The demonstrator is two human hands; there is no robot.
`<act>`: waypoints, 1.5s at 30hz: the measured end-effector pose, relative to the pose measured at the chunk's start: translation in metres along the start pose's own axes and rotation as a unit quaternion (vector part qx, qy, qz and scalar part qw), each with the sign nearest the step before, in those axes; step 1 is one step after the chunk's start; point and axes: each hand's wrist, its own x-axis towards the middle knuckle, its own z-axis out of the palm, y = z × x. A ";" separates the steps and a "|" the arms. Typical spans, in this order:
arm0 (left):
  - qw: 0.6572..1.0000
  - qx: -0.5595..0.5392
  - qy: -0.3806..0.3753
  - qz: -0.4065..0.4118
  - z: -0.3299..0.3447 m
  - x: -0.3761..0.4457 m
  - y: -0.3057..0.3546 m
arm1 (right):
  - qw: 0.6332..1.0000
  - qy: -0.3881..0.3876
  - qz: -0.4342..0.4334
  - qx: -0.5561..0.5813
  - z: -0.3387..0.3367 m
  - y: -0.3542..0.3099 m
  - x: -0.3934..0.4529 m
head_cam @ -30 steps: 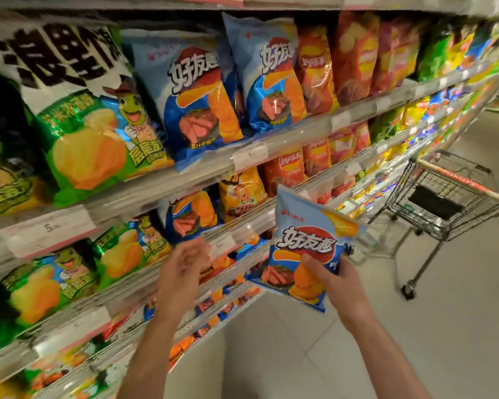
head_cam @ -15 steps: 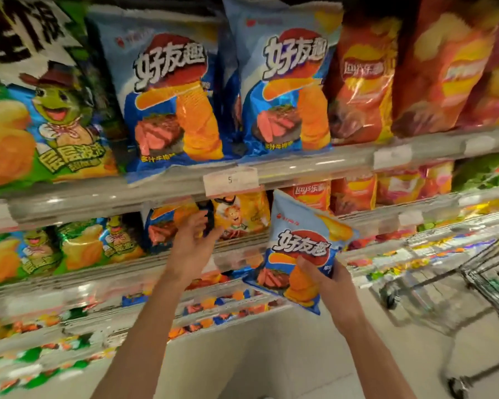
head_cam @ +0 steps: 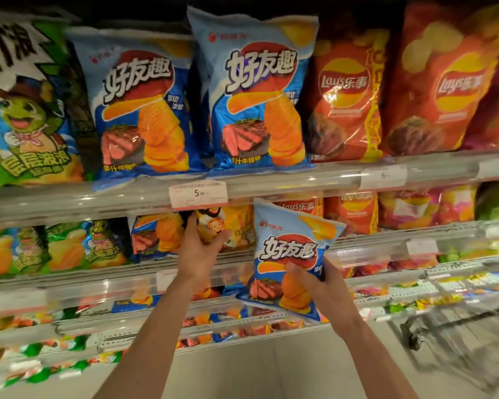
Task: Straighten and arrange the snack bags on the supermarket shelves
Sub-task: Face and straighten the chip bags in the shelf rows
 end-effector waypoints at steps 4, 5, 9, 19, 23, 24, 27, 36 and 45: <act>0.999 -0.004 0.029 0.018 -0.001 -0.003 0.010 | 1.000 0.003 0.005 0.007 -0.003 -0.005 0.005; 0.999 0.000 0.037 0.028 -0.002 0.000 0.013 | 1.000 0.003 0.006 0.008 -0.004 -0.007 0.006; 0.999 -0.006 0.022 0.043 -0.011 0.002 0.024 | 1.000 0.005 0.004 0.010 -0.006 -0.007 0.010; 0.997 -0.033 0.061 0.018 -0.090 -0.031 -0.001 | 1.000 0.012 0.011 -0.016 0.023 -0.002 0.013; 0.996 -0.037 0.080 0.017 -0.120 -0.038 -0.009 | 0.999 -0.003 -0.010 -0.035 0.049 -0.013 0.023; 0.995 -0.040 0.086 0.015 -0.126 -0.039 -0.011 | 0.999 -0.007 -0.015 -0.035 0.057 -0.016 0.027; 0.994 -0.068 0.090 0.010 -0.142 -0.040 -0.020 | 0.998 -0.021 -0.034 -0.039 0.083 -0.027 0.044; 0.994 -0.063 0.083 0.033 -0.151 -0.043 -0.016 | 0.994 -0.012 -0.095 -0.056 0.129 -0.048 0.083; 0.994 -0.064 0.083 0.011 -0.139 -0.041 -0.021 | 0.987 -0.050 -0.096 -0.118 0.124 -0.029 0.095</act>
